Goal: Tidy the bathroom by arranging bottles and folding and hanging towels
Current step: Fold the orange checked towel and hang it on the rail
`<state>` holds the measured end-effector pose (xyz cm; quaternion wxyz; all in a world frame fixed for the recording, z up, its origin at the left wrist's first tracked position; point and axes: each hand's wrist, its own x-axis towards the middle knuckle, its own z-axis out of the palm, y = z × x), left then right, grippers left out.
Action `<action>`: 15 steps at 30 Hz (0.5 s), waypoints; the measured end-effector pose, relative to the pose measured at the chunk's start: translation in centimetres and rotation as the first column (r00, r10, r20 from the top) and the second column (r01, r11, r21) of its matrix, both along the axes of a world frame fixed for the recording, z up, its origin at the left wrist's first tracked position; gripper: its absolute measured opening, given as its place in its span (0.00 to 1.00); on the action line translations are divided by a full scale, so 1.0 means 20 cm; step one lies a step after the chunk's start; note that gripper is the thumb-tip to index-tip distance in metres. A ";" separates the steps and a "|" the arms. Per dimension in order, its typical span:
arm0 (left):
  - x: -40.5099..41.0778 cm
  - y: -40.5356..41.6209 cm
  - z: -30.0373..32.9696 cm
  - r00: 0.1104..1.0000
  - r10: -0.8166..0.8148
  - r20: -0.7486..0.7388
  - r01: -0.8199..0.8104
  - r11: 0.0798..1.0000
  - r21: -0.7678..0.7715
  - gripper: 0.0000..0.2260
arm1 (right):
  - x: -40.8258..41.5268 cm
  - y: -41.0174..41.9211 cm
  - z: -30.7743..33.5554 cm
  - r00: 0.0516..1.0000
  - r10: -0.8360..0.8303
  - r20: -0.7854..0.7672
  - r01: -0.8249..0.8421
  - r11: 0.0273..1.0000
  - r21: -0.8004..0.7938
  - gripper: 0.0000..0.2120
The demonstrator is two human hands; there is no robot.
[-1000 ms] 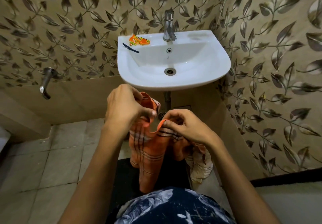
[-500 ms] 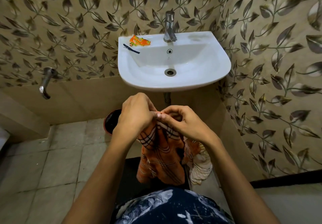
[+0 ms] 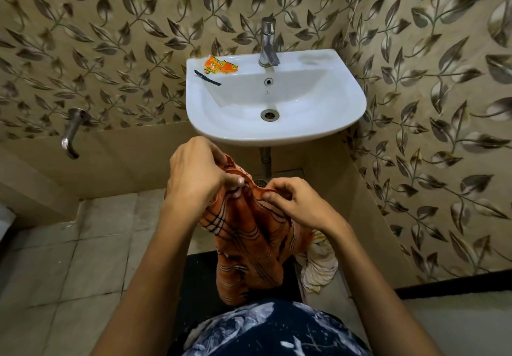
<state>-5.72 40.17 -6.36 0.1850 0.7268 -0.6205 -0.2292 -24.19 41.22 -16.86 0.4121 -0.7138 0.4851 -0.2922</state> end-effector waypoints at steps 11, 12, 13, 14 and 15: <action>-0.08 0.02 -0.03 0.972 -0.234 -0.015 0.234 0.965 0.118 0.08 | 0.07 -0.02 0.14 1.000 -0.001 -0.016 0.000 0.998 -0.057 0.08; -0.08 0.02 -0.03 0.976 -0.219 -0.014 0.219 0.969 0.116 0.08 | 0.07 -0.02 0.14 1.000 -0.004 -0.009 0.004 0.998 -0.055 0.09; -0.08 0.02 -0.04 0.979 -0.205 -0.013 0.205 0.972 0.112 0.08 | 0.08 -0.02 0.13 1.000 -0.002 -0.008 0.002 0.999 -0.054 0.08; -0.07 0.02 -0.04 0.981 -0.193 -0.013 0.193 0.975 0.107 0.08 | 0.08 -0.02 0.13 1.000 0.004 -0.004 -0.005 0.999 -0.048 0.07; -0.07 0.02 -0.04 0.983 -0.182 -0.015 0.182 0.978 0.100 0.07 | 0.09 -0.02 0.12 1.000 0.015 0.001 -0.015 0.999 -0.037 0.04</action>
